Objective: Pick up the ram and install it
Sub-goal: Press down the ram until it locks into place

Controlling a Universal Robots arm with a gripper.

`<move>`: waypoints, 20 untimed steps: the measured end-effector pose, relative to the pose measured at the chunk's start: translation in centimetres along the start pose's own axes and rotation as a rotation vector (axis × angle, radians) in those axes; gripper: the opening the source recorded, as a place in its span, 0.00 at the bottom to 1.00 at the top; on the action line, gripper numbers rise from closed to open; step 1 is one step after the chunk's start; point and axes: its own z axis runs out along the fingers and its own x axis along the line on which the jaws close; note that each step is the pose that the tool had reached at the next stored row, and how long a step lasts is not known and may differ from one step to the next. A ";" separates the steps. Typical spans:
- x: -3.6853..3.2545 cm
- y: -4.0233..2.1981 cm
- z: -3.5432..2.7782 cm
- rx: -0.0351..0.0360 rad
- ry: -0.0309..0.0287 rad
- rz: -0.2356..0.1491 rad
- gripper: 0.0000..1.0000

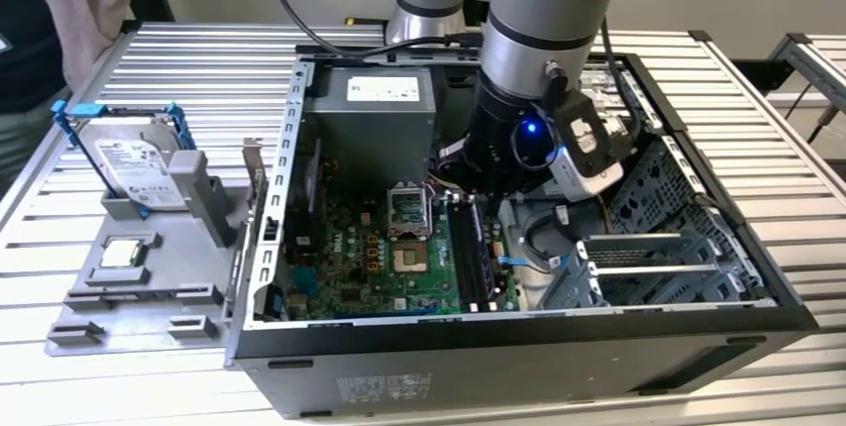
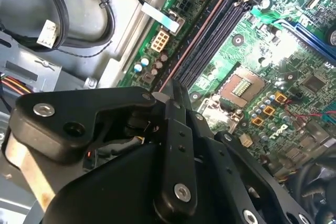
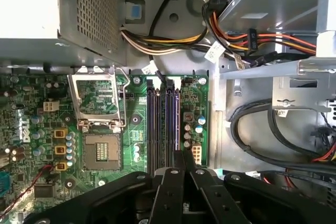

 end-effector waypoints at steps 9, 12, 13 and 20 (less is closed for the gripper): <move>-0.01 0.00 -0.21 0.0000 0.0002 -0.002 0.00; -0.01 0.00 -0.22 -0.0007 0.0005 -0.022 0.00; -0.01 0.00 -0.23 -0.0013 0.0006 -0.039 0.00; -0.01 0.00 -0.25 -0.0054 0.0019 -0.166 0.00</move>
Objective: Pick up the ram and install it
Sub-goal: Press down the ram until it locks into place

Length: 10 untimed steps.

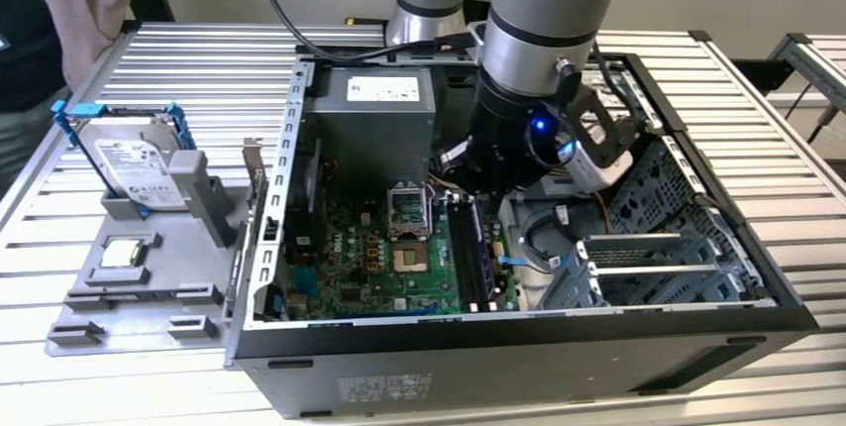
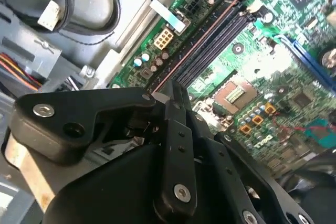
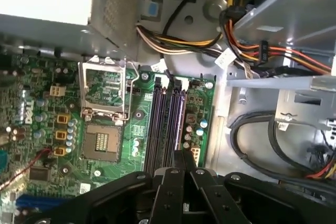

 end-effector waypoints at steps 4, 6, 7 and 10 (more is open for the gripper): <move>0.00 0.00 -0.01 -0.0022 0.0009 -0.073 0.00; 0.00 0.00 -0.02 -0.0033 0.0013 -0.109 0.00; 0.00 0.00 -0.01 -0.0040 0.0014 -0.129 0.00; 0.00 0.00 -0.01 -0.0057 0.0019 -0.181 0.00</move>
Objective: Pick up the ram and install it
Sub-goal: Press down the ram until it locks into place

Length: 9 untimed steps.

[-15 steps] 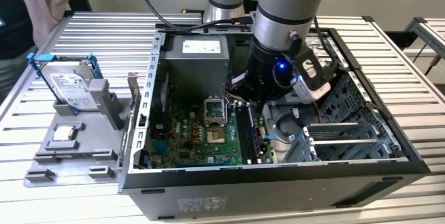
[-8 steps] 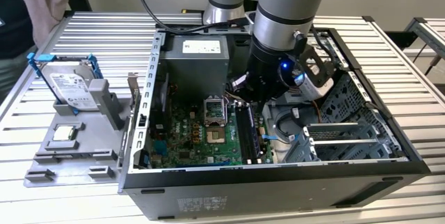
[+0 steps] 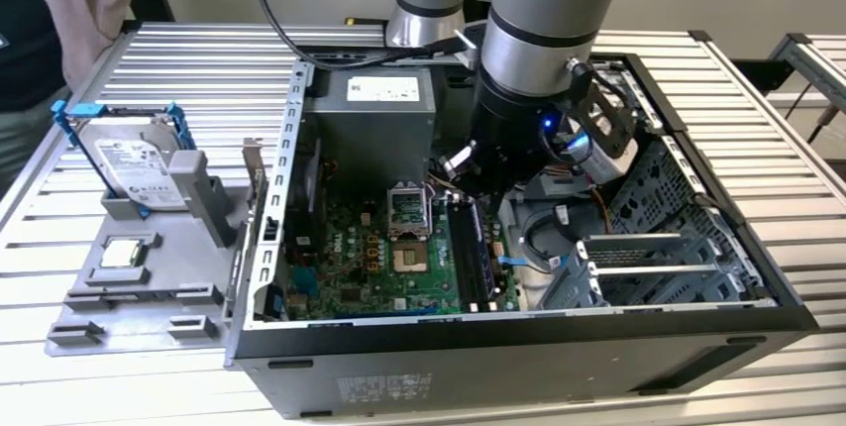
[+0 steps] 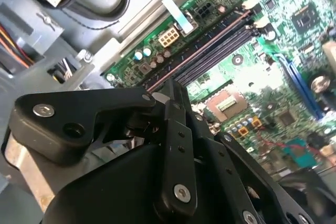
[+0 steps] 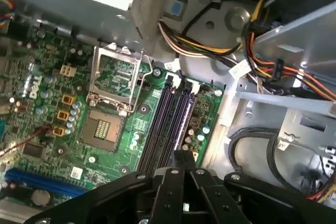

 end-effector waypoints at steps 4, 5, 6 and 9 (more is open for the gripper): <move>0.00 0.00 0.00 -0.0030 0.0010 -0.092 0.00; 0.00 0.00 0.00 -0.0036 0.0012 -0.110 0.00; 0.00 0.00 0.00 -0.0042 0.0013 -0.129 0.00; 0.00 0.00 0.00 -0.0059 0.0019 -0.183 0.00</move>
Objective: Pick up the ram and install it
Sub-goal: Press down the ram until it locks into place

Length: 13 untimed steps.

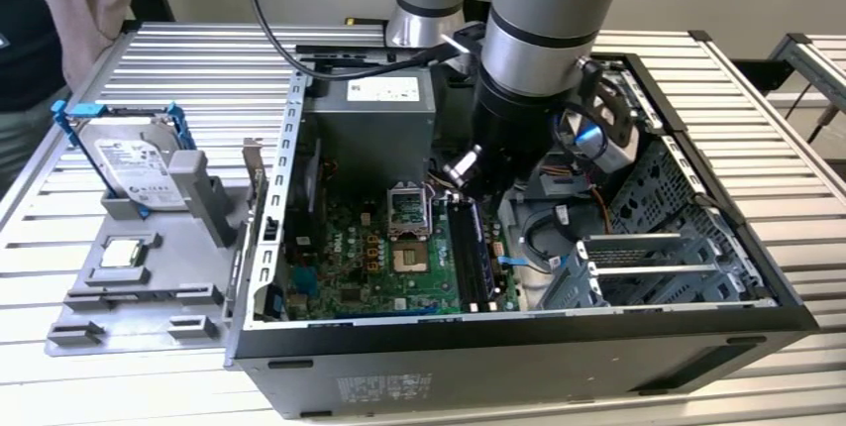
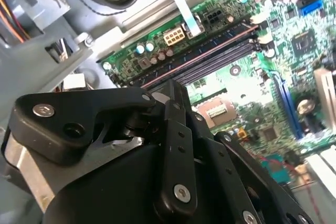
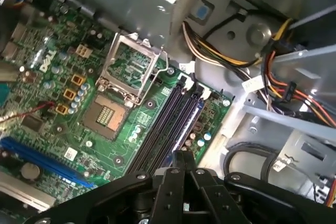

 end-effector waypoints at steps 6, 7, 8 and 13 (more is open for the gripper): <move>0.00 0.00 0.00 -0.0041 0.0013 -0.127 0.00; 0.00 0.00 0.00 -0.0047 0.0015 -0.145 0.00; 0.00 0.00 0.00 -0.0053 0.0016 -0.163 0.00; 0.00 0.00 0.01 -0.0082 0.0025 -0.254 0.00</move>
